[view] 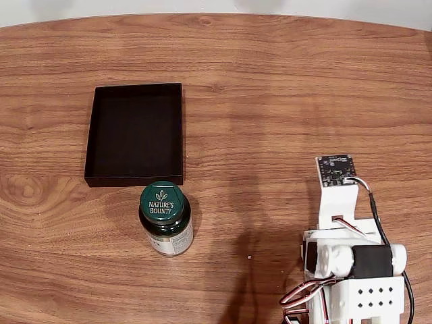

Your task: Pick up the pill bottle and place it in the black box.

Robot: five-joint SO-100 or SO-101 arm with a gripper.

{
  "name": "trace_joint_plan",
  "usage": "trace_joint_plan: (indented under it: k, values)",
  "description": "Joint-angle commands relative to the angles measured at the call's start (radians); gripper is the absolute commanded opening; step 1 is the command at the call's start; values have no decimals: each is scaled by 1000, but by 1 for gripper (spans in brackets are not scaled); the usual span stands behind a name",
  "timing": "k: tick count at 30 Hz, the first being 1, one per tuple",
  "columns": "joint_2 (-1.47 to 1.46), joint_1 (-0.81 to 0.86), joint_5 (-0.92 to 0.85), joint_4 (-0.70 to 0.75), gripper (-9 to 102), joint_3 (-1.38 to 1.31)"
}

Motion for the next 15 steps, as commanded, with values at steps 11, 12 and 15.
trace_joint_plan:
  k: [11,12,15]
  values:
    - [-163,-140,72,-232,11,-31]
    - [-169,-163,71,-252,11,-31]
    - [-201,-244,61,-298,12,-41]
